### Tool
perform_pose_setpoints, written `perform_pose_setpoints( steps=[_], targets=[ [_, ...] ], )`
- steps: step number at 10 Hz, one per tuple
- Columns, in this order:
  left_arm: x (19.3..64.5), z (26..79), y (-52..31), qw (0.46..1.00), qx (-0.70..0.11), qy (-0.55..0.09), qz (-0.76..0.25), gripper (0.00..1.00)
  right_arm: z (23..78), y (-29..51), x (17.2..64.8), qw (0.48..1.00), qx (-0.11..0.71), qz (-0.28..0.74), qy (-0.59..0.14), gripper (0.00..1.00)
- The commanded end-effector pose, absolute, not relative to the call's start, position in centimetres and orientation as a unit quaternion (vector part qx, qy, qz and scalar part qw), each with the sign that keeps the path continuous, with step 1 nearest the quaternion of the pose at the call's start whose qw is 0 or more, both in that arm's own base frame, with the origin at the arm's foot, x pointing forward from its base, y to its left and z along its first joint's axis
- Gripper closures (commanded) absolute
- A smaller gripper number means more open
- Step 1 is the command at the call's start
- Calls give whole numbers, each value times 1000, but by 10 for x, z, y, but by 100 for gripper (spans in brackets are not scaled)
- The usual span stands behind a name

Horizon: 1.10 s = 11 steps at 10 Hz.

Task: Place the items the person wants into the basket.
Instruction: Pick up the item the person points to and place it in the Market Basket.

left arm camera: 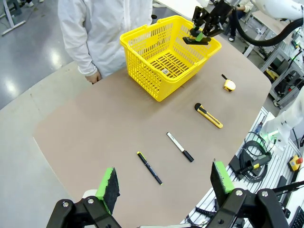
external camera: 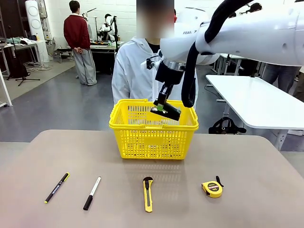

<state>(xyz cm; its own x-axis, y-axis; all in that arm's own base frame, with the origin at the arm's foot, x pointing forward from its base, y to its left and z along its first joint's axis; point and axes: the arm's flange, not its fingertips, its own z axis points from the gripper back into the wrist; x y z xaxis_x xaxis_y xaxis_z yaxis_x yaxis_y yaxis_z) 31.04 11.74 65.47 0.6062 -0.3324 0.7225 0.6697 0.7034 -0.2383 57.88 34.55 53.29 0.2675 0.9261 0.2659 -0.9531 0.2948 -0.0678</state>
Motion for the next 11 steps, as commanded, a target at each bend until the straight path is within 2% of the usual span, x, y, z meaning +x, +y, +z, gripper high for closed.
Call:
perform_pose_setpoints(
  steps=[1,5,9,11],
  targets=[
    [310,656,119,857,-256,-335,-297,0,526,372,613,771,-5,627,-111,68],
    [310,656,119,857,-256,-335,-297,0,474,404,654,744,-3,663,-81,68],
    [310,656,119,857,-256,-335,-297,0,433,422,655,734,14,676,-55,68],
    [310,656,119,857,-256,-335,-297,0,429,424,655,732,12,679,-49,68]
  ],
)
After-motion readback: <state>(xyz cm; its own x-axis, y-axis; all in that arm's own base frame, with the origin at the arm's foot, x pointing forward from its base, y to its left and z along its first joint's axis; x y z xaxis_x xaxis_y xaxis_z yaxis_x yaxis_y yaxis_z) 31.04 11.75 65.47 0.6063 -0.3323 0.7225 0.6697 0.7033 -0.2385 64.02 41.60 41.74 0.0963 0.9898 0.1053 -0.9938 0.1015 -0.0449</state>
